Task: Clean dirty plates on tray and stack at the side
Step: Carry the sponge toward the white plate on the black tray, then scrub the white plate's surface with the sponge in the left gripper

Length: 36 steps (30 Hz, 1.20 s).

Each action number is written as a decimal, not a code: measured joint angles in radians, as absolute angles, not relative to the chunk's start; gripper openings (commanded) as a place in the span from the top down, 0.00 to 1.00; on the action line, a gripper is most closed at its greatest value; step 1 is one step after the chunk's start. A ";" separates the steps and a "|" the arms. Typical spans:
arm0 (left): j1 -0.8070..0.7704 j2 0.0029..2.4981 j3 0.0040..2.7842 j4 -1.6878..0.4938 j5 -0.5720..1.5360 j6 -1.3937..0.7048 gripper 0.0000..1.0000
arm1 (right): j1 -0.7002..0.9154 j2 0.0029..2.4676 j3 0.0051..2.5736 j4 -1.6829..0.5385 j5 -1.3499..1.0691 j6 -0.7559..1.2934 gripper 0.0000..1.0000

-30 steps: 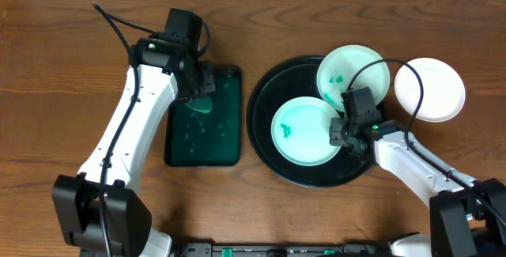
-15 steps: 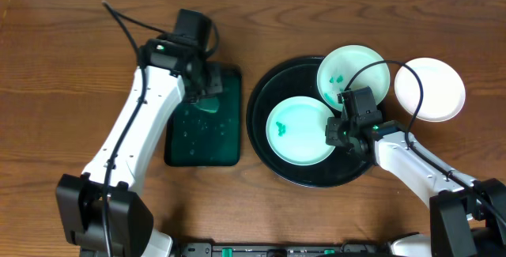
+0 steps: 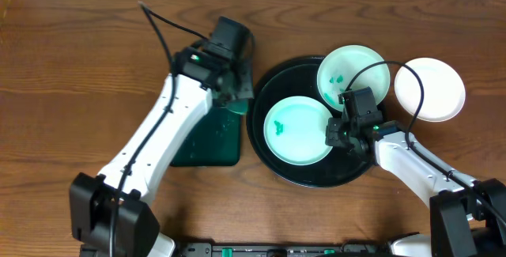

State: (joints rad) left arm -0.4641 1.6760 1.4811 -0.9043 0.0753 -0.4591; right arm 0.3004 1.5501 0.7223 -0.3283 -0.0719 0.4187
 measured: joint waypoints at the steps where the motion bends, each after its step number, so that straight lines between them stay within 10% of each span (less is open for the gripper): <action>1: -0.483 1.676 1.480 -0.900 0.075 -0.474 0.93 | 0.300 1.550 0.722 -0.329 -0.081 0.426 0.98; 9: -0.636 1.779 1.480 -0.825 0.076 -0.556 0.93 | 0.302 1.550 0.717 -0.327 -0.151 0.444 0.83; 36: -0.657 1.996 1.480 -0.762 0.056 -0.467 0.93 | 0.308 1.550 0.701 -0.294 -0.114 0.403 0.99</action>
State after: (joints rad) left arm -0.6567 1.9957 1.4796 -0.7620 0.0563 -0.4667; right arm 0.3080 1.5501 0.7006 -0.2943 -0.1139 0.4034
